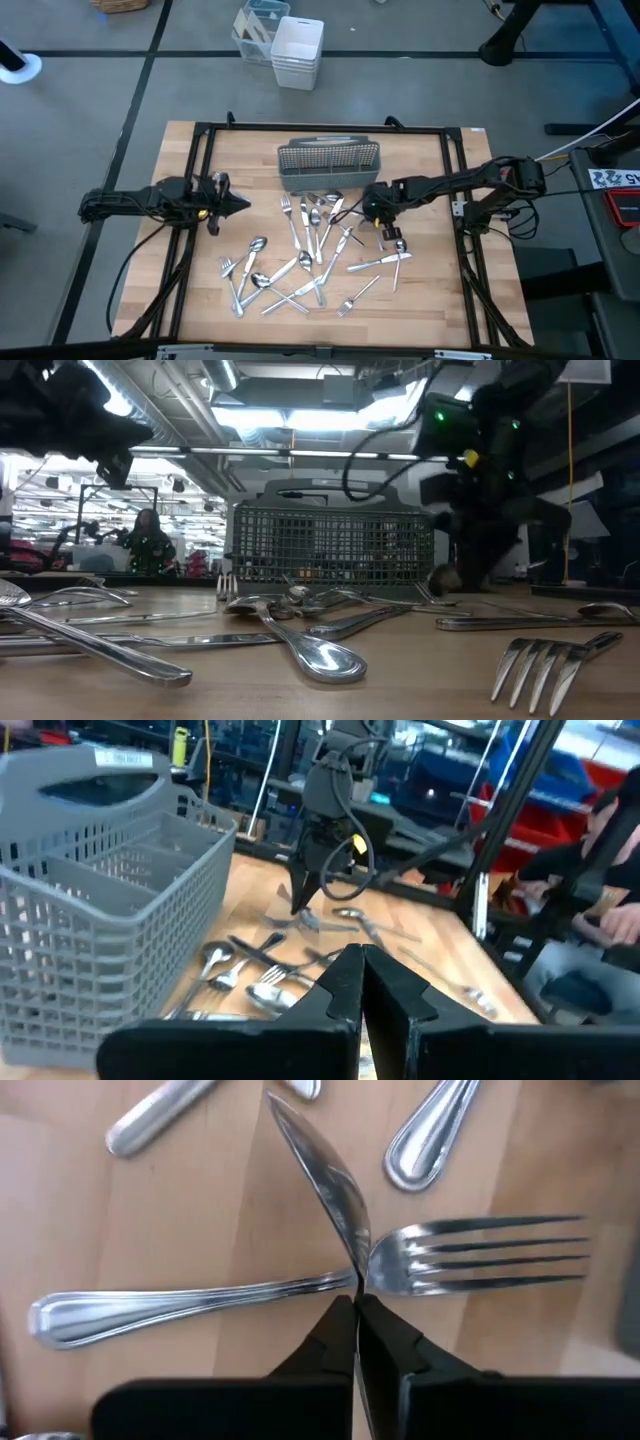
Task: Sort silverware
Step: Put the spoon into the silverware rack
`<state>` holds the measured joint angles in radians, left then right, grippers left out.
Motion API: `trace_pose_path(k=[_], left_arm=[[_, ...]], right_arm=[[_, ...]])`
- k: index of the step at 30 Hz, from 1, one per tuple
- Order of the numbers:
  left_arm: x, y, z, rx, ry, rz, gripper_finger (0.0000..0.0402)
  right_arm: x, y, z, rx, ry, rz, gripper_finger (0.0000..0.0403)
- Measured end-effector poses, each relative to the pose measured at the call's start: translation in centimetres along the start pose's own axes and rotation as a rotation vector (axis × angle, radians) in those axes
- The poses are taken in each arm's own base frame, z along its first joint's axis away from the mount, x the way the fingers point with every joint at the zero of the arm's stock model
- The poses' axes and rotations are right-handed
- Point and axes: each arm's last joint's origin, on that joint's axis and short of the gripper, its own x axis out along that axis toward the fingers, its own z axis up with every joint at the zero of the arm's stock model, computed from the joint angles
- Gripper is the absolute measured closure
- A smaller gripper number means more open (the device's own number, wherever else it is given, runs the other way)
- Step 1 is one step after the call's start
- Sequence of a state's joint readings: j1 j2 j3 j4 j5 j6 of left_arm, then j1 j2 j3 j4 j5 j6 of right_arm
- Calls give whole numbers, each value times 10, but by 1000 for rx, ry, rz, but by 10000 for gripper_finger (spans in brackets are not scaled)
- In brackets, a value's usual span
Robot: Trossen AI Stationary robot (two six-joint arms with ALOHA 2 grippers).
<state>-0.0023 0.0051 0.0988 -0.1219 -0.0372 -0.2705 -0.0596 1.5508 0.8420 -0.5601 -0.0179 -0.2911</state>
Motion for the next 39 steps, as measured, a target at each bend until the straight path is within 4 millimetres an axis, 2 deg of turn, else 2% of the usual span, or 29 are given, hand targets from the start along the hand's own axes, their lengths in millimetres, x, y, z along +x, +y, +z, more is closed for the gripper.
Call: trace_pose_path(k=[4, 7, 13, 19, 28, 33, 39], left_arm=[[-3, -3, 11, -12, -18, -5, 402], [-6, -5, 18, -23, 32, 9, 402], [-4, -9, 29, -152, 239, 60, 402], [13, -21, 33, -303, 540, 32, 402], [45, -49, 7, -516, 1056, 93, 402], [55, -59, -15, -564, 1211, 177, 402], [62, -60, -27, -585, 1272, 256, 400]], right_arm=[[-16, -4, 11, -1, 22, -21, 398], [-27, -6, 19, -1, 29, -26, 396], [-48, -9, 32, -1, 27, -20, 398], [-64, -13, 44, 18, -14, -27, 400], [-81, -14, 57, 21, -74, 5, 400], [-91, -15, 60, 21, -77, 7, 400], [-104, -17, 66, 18, -89, 3, 400]])
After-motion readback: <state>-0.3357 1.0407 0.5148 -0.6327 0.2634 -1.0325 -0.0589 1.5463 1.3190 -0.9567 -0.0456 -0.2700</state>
